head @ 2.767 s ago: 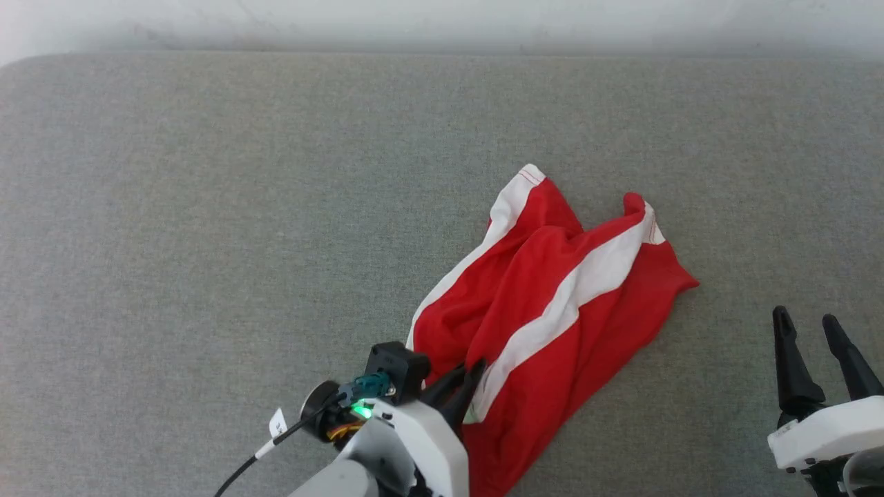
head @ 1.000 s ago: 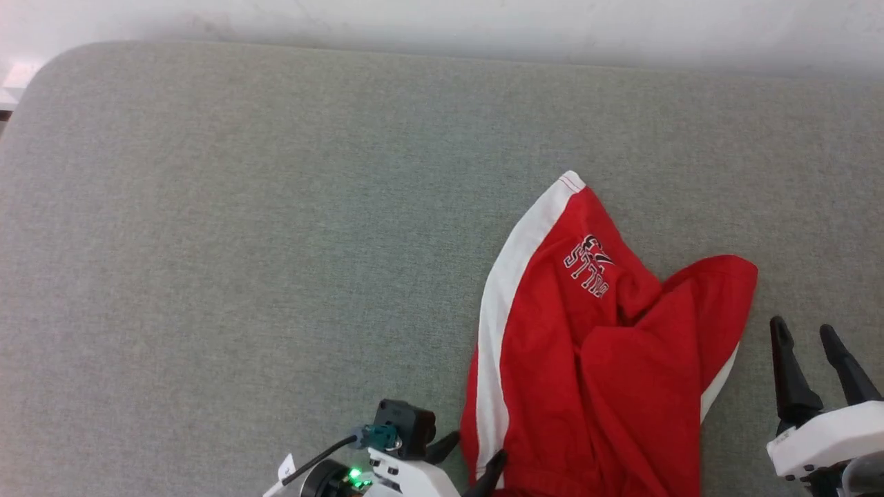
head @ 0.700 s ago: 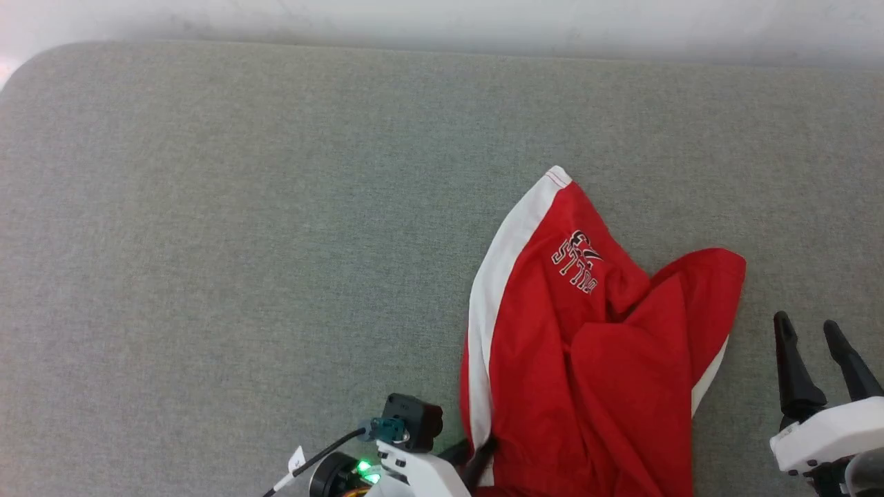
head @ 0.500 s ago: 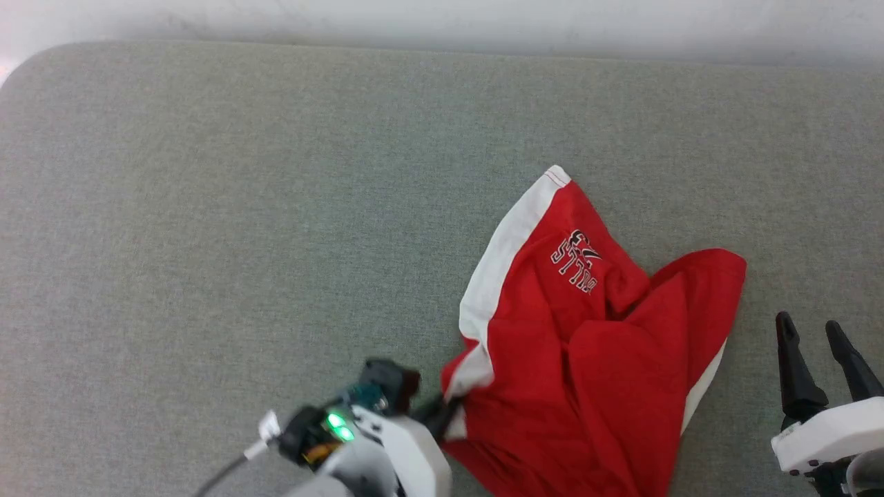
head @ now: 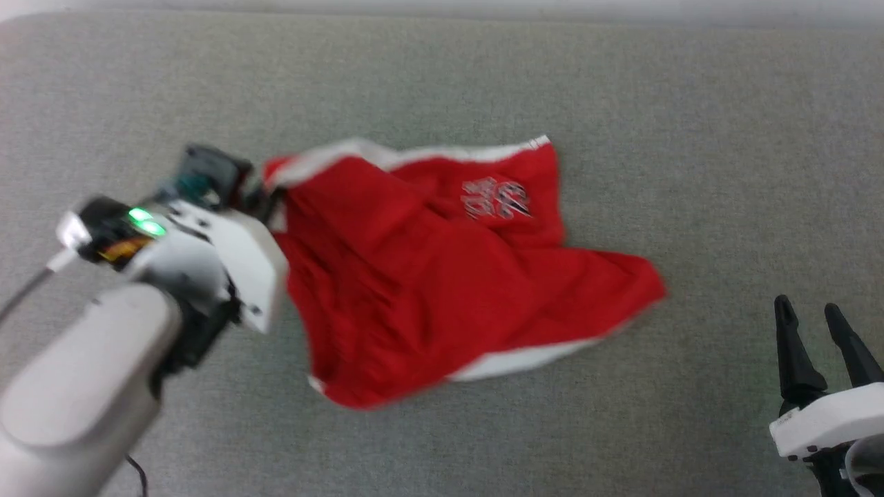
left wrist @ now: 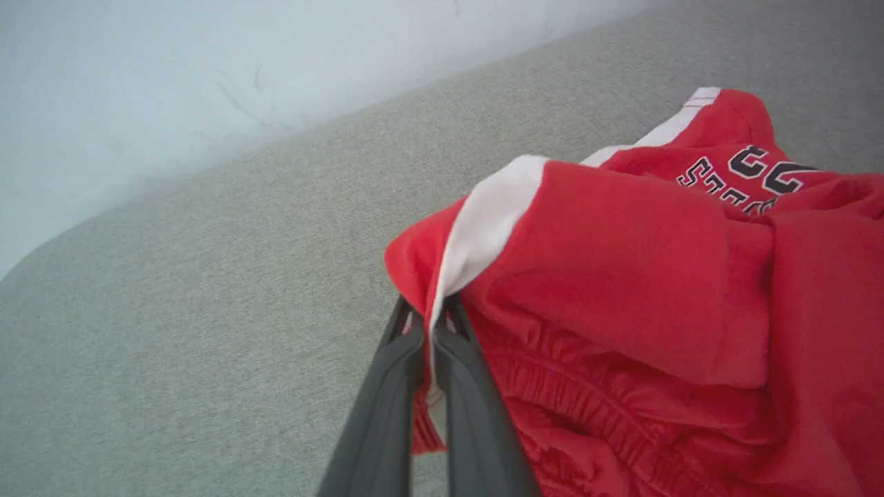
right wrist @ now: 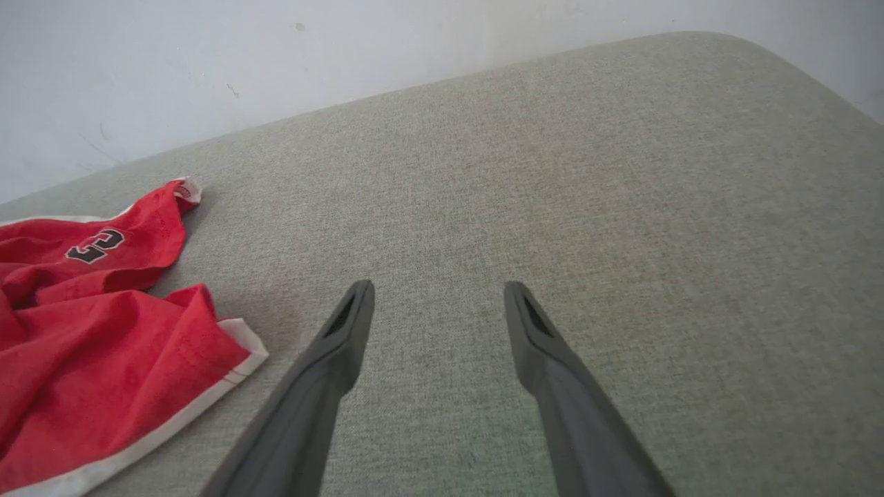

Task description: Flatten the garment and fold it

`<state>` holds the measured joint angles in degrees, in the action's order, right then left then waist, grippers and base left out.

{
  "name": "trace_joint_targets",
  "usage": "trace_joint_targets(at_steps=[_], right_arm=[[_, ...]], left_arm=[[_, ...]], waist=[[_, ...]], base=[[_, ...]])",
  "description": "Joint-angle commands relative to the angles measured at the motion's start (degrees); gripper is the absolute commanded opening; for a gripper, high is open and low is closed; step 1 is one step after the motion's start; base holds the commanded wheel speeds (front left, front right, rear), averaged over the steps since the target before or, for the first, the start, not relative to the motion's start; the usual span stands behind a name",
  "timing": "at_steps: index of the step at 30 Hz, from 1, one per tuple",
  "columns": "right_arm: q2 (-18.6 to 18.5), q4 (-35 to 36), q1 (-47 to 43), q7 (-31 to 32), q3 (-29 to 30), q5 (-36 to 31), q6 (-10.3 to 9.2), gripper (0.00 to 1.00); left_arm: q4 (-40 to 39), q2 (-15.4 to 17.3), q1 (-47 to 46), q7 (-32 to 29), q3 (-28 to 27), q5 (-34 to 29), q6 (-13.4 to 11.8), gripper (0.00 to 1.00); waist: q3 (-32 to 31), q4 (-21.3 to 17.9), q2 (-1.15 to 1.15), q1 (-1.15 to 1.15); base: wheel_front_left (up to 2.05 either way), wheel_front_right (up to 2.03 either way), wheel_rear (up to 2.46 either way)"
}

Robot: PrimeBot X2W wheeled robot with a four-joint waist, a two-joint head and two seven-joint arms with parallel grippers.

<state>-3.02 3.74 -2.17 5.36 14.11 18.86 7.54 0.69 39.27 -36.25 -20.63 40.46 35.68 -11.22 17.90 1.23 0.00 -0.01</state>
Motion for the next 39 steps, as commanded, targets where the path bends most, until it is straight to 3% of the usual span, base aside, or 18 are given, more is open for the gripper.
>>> trace_joint_targets(at_steps=[1,6,7,8,9,17,24,30,34,39], right_arm=[[0.1,0.3,1.1,-0.2,-0.1,-0.1,-0.05,1.0],[0.1,0.2,1.9,-0.5,-0.4,-0.2,-0.05,1.0],[0.1,0.2,2.0,-0.5,-0.5,-0.1,-0.05,1.0],[0.1,0.1,2.2,-0.6,-0.6,-0.1,-0.05,1.0],[0.1,0.0,2.3,-0.7,-0.7,-0.1,-0.05,1.0],[0.1,-1.0,2.0,-0.9,-0.4,-0.3,-0.05,1.0],[0.1,-1.6,0.8,-1.0,-0.4,0.2,-0.05,1.0],[0.1,-2.3,-1.0,-1.4,-0.8,0.8,-0.05,1.0],[0.1,-1.5,-2.5,-1.5,-0.5,0.1,-0.05,1.0],[0.1,2.8,-1.6,0.0,-0.7,-3.0,-0.05,1.0]], left_arm=[[0.4,0.5,-1.4,0.2,-0.6,-0.3,-0.3,0.0],[5.4,1.3,-5.2,1.9,-2.9,-0.9,-0.3,0.03],[6.6,1.1,-5.5,2.4,-3.1,-0.6,-0.1,0.29],[7.8,0.6,-5.7,3.1,-3.3,-0.3,0.0,0.69],[9.0,0.0,-5.7,3.8,-3.5,0.0,0.0,1.0],[11.5,-5.9,-4.1,15.5,-6.6,1.9,-1.5,1.0],[1.1,-9.2,6.0,30.8,-11.4,2.1,-8.0,1.0],[-9.8,-13.9,23.3,35.3,-14.5,3.0,-14.1,1.0],[-13.8,-18.9,32.4,35.6,-16.4,1.2,-14.2,1.0],[-13.9,-23.6,36.5,35.6,-18.0,-2.8,-10.2,1.0]], waist=[[1.6,-1.2,0.0,0.01],[3.5,-2.7,0.0,0.01],[3.7,-2.9,0.0,0.01],[3.9,-3.0,0.0,0.01],[4.1,-3.1,0.0,0.01],[2.5,-2.0,0.0,0.01],[-1.4,0.2,0.0,0.01],[-3.9,1.4,0.0,0.01],[-4.8,3.4,0.0,0.01],[-4.5,6.3,0.0,0.01]], base=[[0.0,0.0,0.0],[0.0,0.0,0.0],[0.0,0.0,0.0],[0.0,0.0,0.0],[0.0,0.0,0.0],[0.0,0.0,0.0],[0.0,0.0,0.0],[0.0,0.0,0.0],[0.0,0.0,0.0],[0.0,0.0,0.0]])
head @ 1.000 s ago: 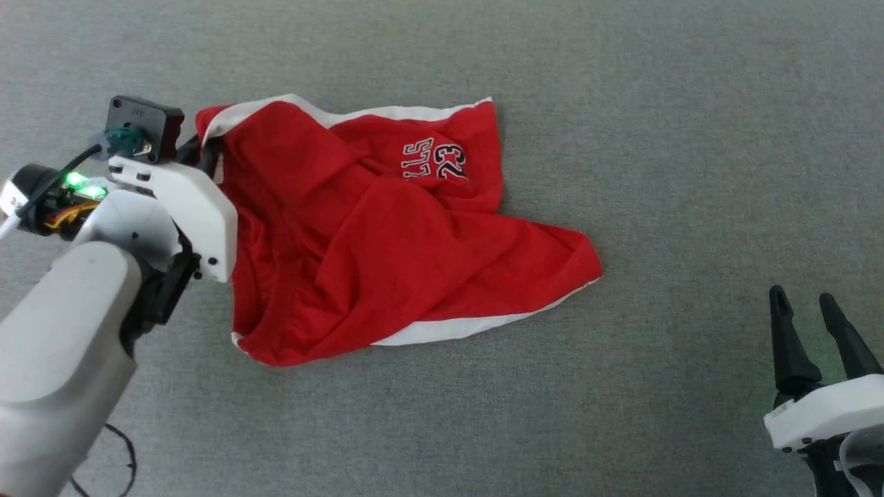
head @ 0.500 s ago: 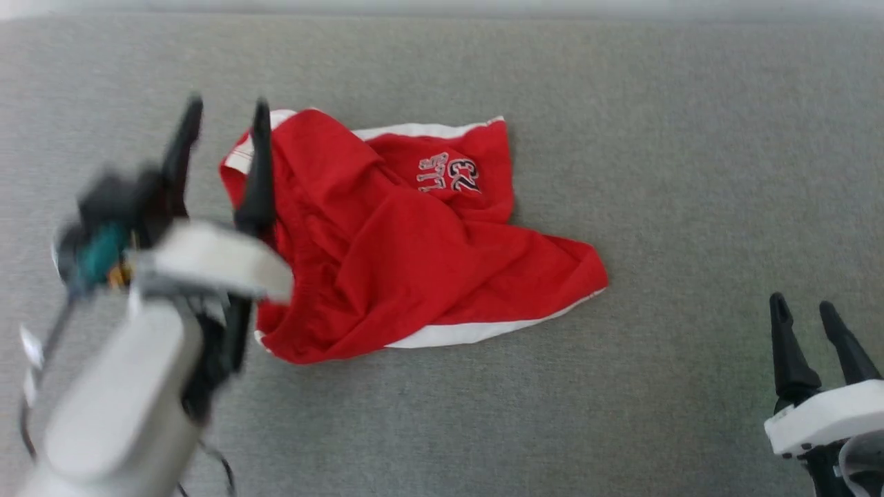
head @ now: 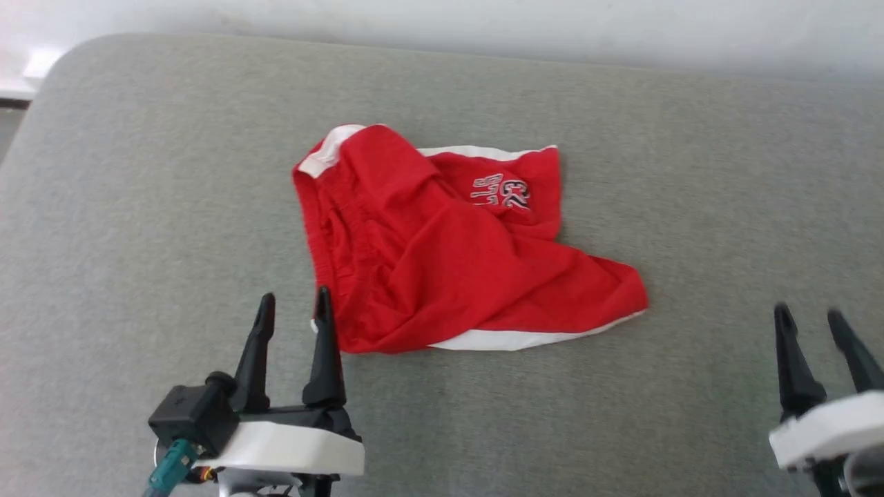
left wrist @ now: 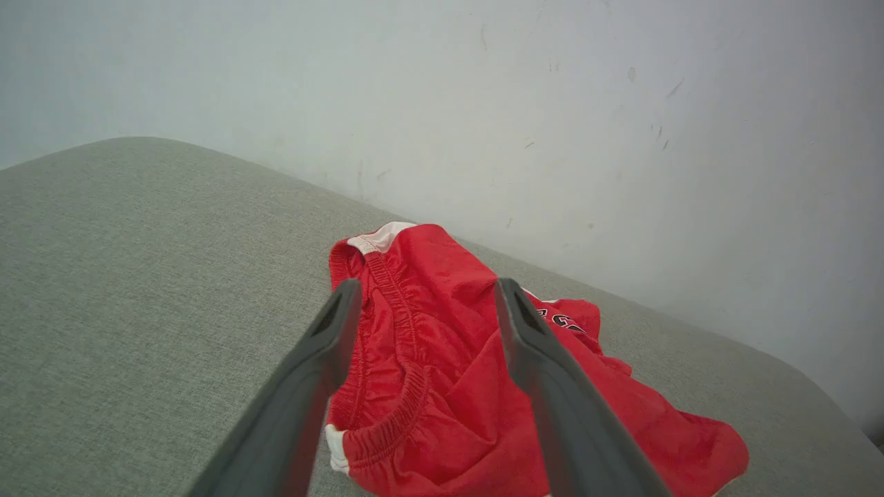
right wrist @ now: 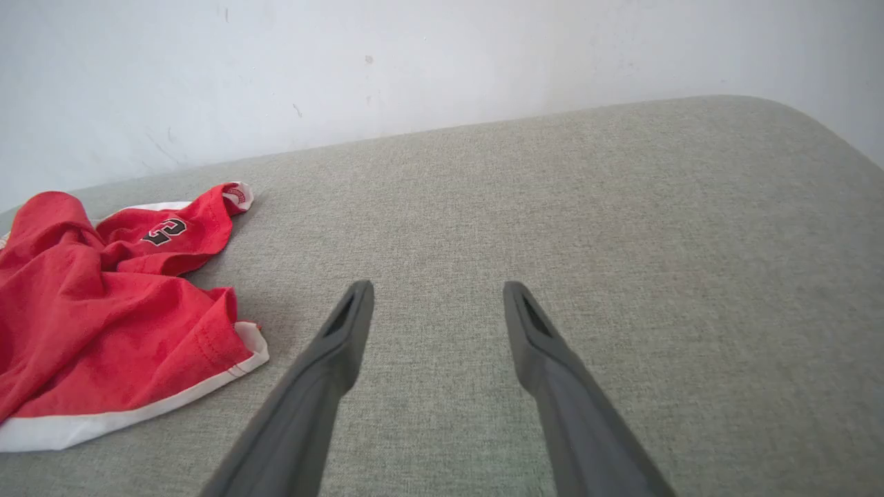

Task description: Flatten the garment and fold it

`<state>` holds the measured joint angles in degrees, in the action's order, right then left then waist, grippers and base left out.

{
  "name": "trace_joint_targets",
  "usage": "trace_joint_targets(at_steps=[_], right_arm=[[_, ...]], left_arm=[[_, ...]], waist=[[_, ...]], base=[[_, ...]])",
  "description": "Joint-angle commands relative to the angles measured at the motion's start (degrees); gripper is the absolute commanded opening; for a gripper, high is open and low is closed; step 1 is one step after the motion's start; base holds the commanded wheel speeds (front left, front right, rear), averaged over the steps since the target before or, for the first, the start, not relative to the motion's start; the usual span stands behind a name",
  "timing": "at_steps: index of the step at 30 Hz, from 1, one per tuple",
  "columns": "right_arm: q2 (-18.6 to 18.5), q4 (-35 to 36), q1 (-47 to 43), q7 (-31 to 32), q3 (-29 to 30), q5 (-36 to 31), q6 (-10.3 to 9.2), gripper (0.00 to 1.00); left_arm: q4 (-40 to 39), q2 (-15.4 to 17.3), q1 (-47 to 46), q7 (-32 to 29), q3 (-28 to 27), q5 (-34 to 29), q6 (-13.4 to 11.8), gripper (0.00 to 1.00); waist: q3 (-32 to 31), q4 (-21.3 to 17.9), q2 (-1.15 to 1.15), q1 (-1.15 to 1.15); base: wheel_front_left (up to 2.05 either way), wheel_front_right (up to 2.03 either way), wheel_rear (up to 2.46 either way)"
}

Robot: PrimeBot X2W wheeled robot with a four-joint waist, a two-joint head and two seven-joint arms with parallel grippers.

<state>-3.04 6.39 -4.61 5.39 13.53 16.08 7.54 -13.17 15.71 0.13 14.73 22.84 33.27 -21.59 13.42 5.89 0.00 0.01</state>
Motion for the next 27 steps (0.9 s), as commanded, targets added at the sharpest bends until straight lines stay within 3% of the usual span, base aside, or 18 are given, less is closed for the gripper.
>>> trace_joint_targets(at_steps=[1,5,10,17,22,27], right_arm=[[0.2,1.4,1.7,0.7,-0.6,-1.3,-0.05,1.0],[-0.5,5.7,7.7,6.2,-4.0,-5.0,-0.05,1.0],[-4.7,4.9,19.6,16.4,-10.3,-2.7,-0.05,1.0],[-8.8,-4.3,34.1,29.7,-14.7,-5.2,-0.05,1.0],[-7.8,-11.6,38.1,34.3,-15.5,-7.4,-0.05,1.0],[-6.7,-17.7,38.3,36.7,-12.8,-11.2,-0.05,1.0]], left_arm=[[0.2,-0.5,0.1,0.3,-0.5,-1.3,1.0,1.0],[0.9,-2.5,-1.3,0.3,-1.7,-3.9,3.6,1.0],[2.0,-5.4,-3.0,0.3,-2.4,-6.3,6.6,1.0],[4.7,-9.9,-4.7,0.3,-3.0,-8.0,10.9,1.0],[6.8,-11.8,-5.3,0.3,-3.1,-8.7,13.3,1.0],[8.4,-12.6,-5.8,0.3,-2.6,-8.9,14.9,1.0]], waist=[[0.3,2.1,0.0,-0.01],[2.4,3.8,0.0,-0.01],[5.5,6.0,0.0,-0.01],[9.8,10.3,0.0,-0.01],[11.5,13.4,0.0,-0.01],[12.1,16.1,0.0,-0.01]], base=[[0.0,0.0,0.0],[0.0,0.0,0.0],[0.0,0.0,0.0],[0.0,0.0,0.0],[0.0,0.0,0.0],[0.0,0.0,0.0]])
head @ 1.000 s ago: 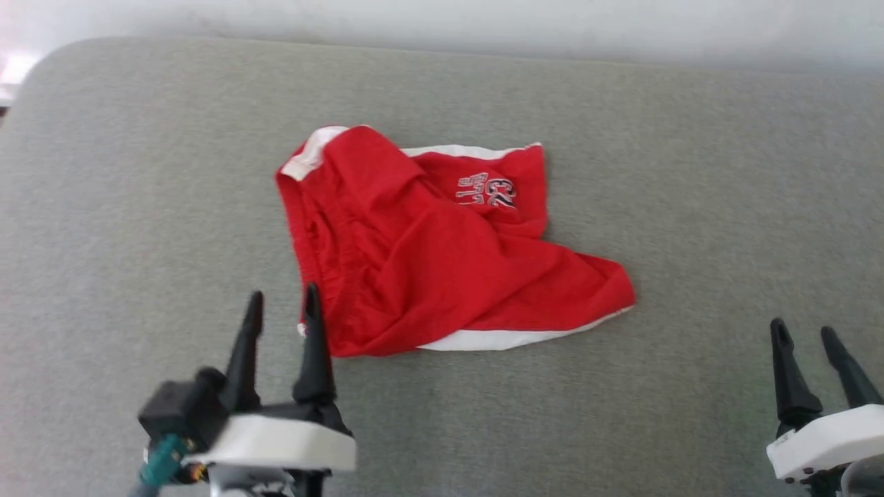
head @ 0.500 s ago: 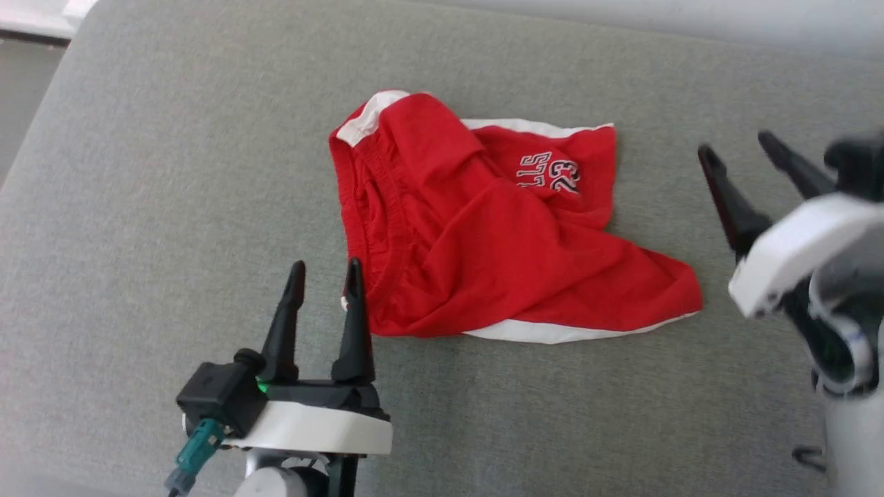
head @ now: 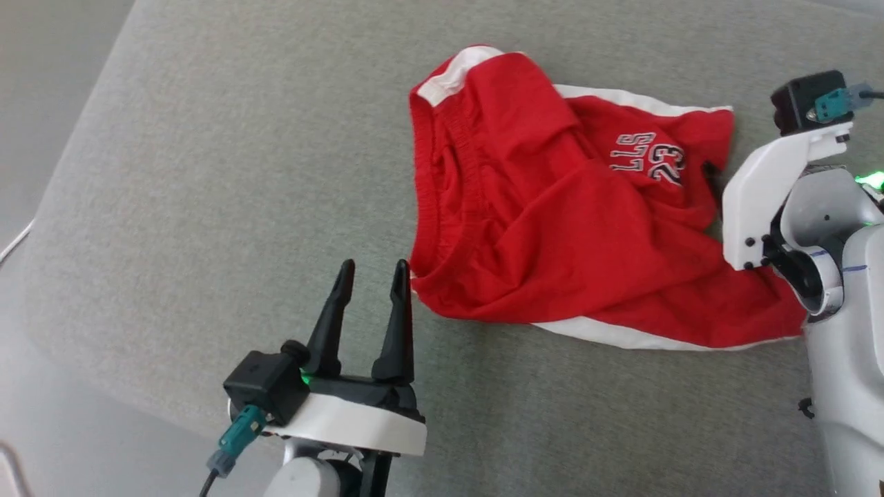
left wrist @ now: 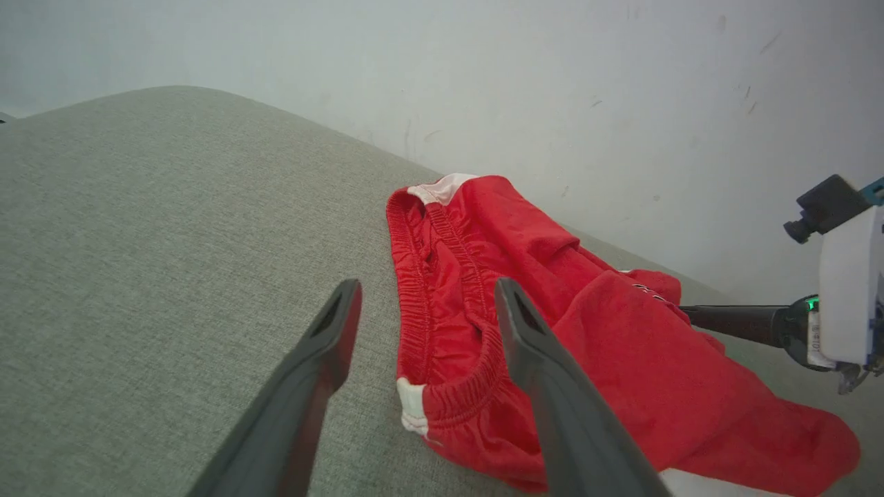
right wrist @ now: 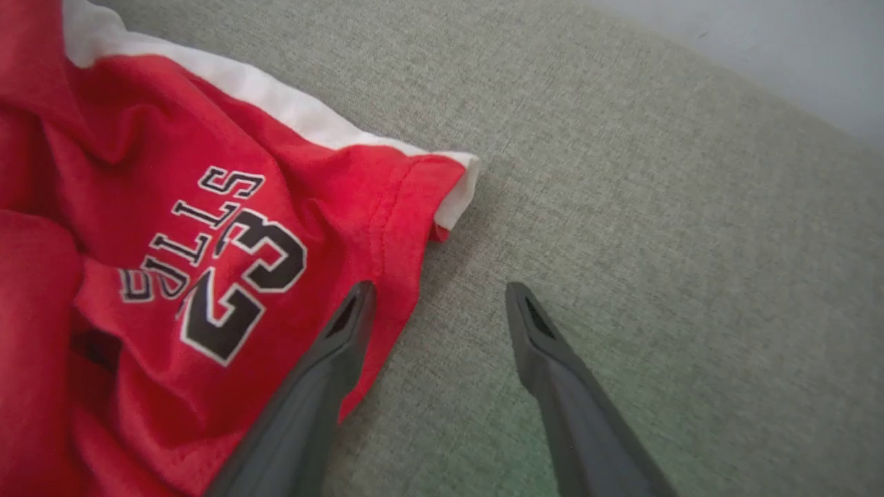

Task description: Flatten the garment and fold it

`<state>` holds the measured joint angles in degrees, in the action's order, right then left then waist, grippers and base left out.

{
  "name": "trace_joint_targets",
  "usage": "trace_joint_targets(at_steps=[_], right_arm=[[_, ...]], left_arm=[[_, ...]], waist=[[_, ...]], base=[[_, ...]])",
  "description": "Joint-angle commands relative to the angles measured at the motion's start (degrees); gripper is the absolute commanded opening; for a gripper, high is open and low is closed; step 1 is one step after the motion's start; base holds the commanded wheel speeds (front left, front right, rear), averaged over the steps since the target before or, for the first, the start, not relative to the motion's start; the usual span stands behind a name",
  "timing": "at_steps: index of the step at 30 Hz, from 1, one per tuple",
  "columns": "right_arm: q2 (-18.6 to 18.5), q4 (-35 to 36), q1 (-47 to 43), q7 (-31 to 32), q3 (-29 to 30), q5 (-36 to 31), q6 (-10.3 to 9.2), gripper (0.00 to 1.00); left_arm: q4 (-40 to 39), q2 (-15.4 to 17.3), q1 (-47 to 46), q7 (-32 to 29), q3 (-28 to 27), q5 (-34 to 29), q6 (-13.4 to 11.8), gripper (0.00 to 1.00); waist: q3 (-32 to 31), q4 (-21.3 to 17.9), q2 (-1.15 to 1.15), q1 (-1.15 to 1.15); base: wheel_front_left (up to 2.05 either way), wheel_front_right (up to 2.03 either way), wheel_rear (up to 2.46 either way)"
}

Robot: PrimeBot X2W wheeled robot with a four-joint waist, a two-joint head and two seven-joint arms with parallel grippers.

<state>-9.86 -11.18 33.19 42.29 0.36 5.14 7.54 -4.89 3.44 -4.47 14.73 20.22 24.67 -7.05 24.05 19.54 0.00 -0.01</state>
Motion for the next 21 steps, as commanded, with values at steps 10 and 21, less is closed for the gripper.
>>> trace_joint_targets(at_steps=[10,21], right_arm=[[4.1,-5.7,0.4,-1.9,5.1,-2.8,-0.05,0.07],[-0.5,-4.2,-0.4,-6.2,10.9,-2.0,-0.05,0.0]], left_arm=[[1.1,-0.5,-1.4,0.3,1.4,1.1,0.4,1.0],[2.8,-0.6,-1.4,0.3,2.0,0.4,0.5,1.0]], waist=[[1.3,4.8,0.0,0.01],[-2.0,2.0,0.0,0.01]], base=[[0.0,0.0,0.0],[0.0,0.0,0.0]])
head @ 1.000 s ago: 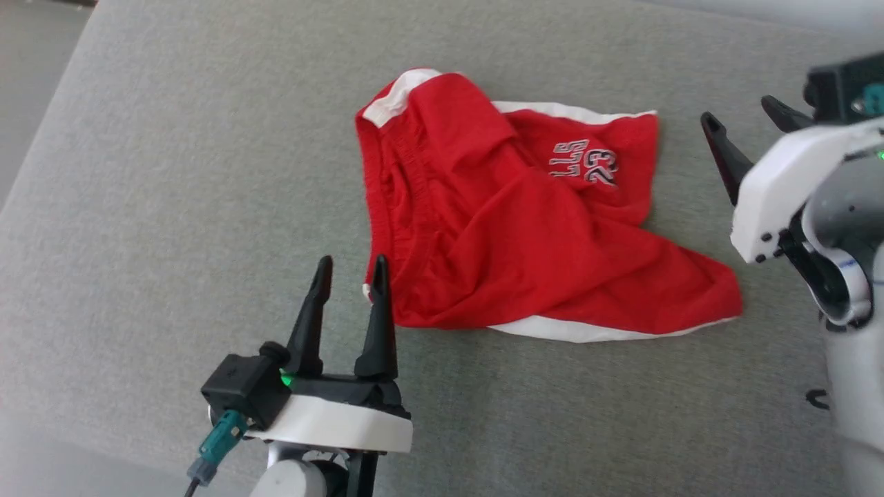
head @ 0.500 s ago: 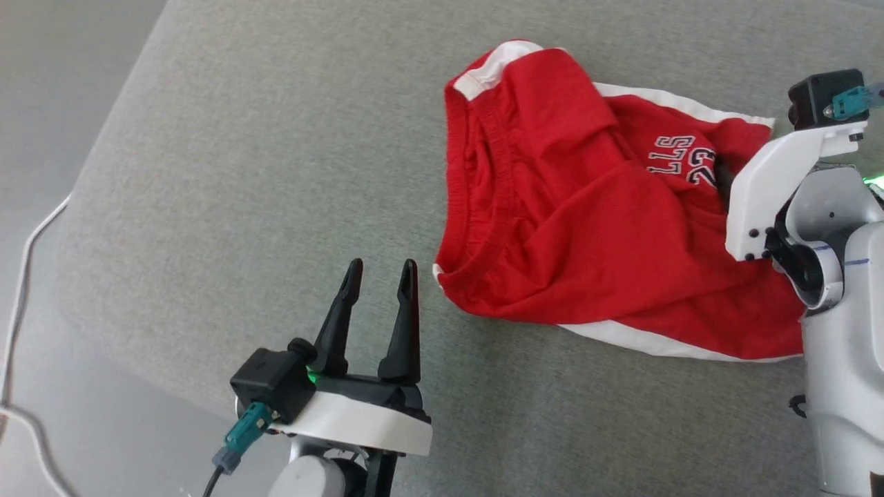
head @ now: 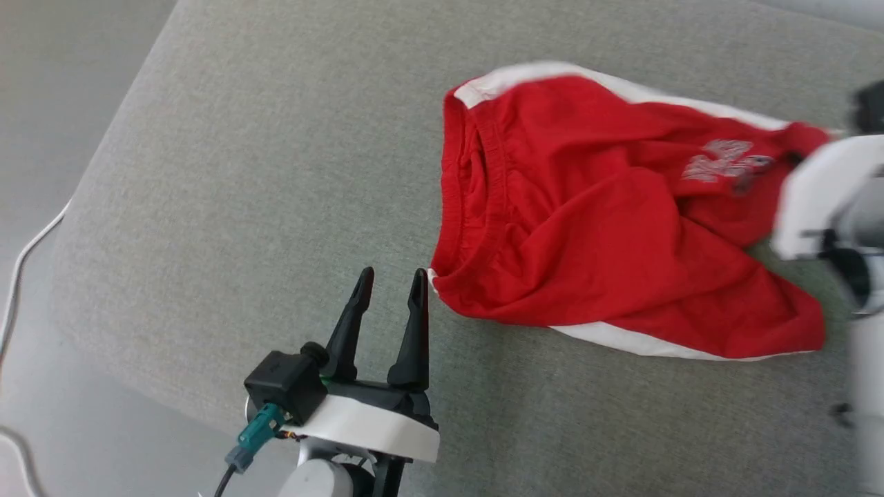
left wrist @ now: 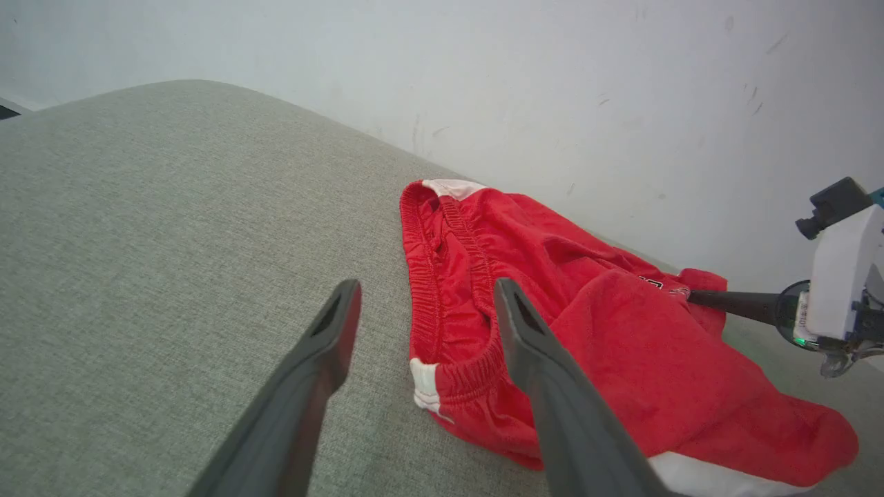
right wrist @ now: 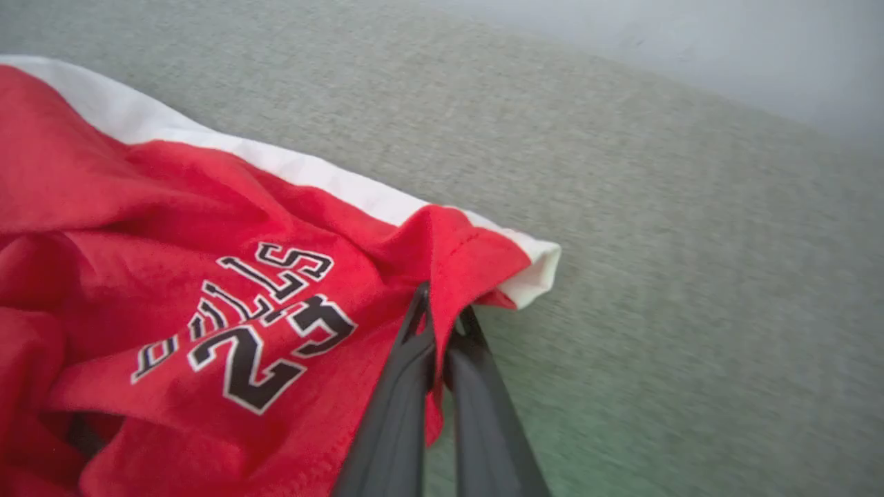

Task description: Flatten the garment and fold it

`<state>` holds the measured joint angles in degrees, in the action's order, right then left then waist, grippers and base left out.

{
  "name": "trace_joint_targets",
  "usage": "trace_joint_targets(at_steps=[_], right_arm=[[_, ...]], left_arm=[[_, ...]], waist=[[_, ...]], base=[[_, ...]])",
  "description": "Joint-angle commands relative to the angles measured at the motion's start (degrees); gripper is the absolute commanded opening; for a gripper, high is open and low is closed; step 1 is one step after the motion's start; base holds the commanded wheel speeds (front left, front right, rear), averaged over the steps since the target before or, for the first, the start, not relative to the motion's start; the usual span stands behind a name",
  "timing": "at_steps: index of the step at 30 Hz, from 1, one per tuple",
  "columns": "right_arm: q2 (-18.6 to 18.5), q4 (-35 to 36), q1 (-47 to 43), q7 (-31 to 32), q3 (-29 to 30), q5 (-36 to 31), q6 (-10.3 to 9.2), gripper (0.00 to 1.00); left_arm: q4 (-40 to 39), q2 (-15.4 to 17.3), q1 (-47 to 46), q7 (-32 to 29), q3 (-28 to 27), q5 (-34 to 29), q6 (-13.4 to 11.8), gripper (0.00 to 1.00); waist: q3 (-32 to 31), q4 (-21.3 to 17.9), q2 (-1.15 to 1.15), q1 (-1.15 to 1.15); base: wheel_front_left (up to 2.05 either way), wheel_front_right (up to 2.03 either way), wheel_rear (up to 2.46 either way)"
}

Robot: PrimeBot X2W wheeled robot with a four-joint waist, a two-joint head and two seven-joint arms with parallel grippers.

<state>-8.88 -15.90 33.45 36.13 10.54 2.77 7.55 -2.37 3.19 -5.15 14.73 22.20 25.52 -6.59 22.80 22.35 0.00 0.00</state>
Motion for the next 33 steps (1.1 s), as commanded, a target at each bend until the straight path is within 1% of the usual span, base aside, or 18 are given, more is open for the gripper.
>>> trace_joint_targets(at_steps=[1,3,4,7,9,10,11,12,14,16,19,22,25,29,33], right_arm=[[-3.2,1.3,-1.0,0.0,1.4,0.4,-0.06,0.0],[-6.8,2.4,-1.7,-0.4,2.9,0.2,-0.06,0.0],[-6.8,2.4,-1.7,-0.4,2.9,0.2,-0.06,0.0],[-11.5,3.7,-2.4,-2.4,5.1,-0.8,-0.06,0.0],[-13.0,3.5,-2.5,-4.3,6.2,-0.8,-0.06,0.01],[-13.1,2.9,-2.4,-5.2,6.8,-0.9,-0.06,0.27],[-12.9,2.4,-2.2,-5.9,7.1,-1.1,-0.06,0.8],[-12.5,1.9,-2.1,-6.7,7.2,-1.5,-0.06,1.0],[-11.6,0.9,-1.7,-8.2,6.6,-1.4,-0.06,1.0],[-9.9,0.6,-1.4,-9.4,5.7,0.0,-0.06,1.0],[-7.8,3.0,-2.5,-10.5,3.8,2.9,-0.06,1.0],[-6.6,8.3,-6.5,-9.8,1.8,6.6,-0.06,1.0],[-5.5,15.4,-12.4,-8.8,1.1,10.0,-0.06,1.0],[-2.8,24.5,-21.7,-7.0,1.2,12.6,-0.06,1.0],[0.1,31.5,-30.0,-5.0,0.6,13.9,-0.06,1.0]], left_arm=[[0.3,-0.3,-0.7,0.3,0.1,-0.4,0.1,1.0],[0.4,-0.3,-0.7,0.3,0.3,-0.4,0.3,1.0],[0.4,-0.3,-0.7,0.3,0.3,-0.4,0.3,1.0],[0.5,-0.3,-0.9,0.3,0.9,-0.2,0.4,1.0],[0.8,-0.3,-1.1,0.3,1.3,0.0,0.4,1.0],[0.9,-0.3,-1.2,0.3,1.3,0.0,0.5,1.0],[1.0,-0.3,-1.4,0.3,1.3,0.0,0.5,1.0],[1.1,-0.3,-1.5,0.3,1.3,-0.1,0.5,1.0],[1.3,-0.3,-1.9,0.3,1.3,-0.4,0.5,1.0],[1.3,-0.3,-2.1,0.3,1.2,-0.4,0.4,1.0],[1.7,-0.3,-2.1,0.3,1.0,-0.9,0.4,1.0],[1.8,-0.3,-1.7,0.3,0.5,-1.1,0.3,1.0],[1.7,-0.3,-1.0,0.3,-0.3,-1.4,0.3,1.0],[1.2,-0.2,-0.2,0.3,-1.5,-1.9,0.3,1.0],[0.8,-0.1,0.1,0.3,-2.0,-2.2,0.6,1.0]], waist=[[-0.8,-1.0,0.0,0.0],[-0.8,-1.1,0.0,0.0],[-0.8,-1.1,0.0,0.0],[-0.1,-0.9,0.0,0.0],[0.4,-0.8,0.0,0.0],[0.6,-0.8,0.0,0.0],[0.8,-1.0,0.0,0.0],[1.0,-1.1,0.0,0.0],[1.1,-1.5,0.0,0.0],[0.7,-2.1,0.0,0.0],[-0.4,-3.1,0.0,0.0],[-1.8,-4.4,0.0,0.0],[-3.1,-5.8,0.0,0.0],[-4.2,-7.5,0.0,0.0],[-4.2,-8.3,0.0,0.0]], base=[[0.0,0.0,0.0],[0.0,0.0,0.0],[0.0,0.0,0.0],[0.0,0.0,0.0],[0.0,0.0,0.0],[0.0,0.0,0.0],[0.0,0.0,0.0],[0.0,0.0,0.0],[0.0,0.0,0.0],[0.0,0.0,0.0],[0.0,0.0,0.0],[0.0,0.0,0.0],[0.0,0.0,0.0],[0.0,0.0,0.0],[0.0,0.0,0.0]])
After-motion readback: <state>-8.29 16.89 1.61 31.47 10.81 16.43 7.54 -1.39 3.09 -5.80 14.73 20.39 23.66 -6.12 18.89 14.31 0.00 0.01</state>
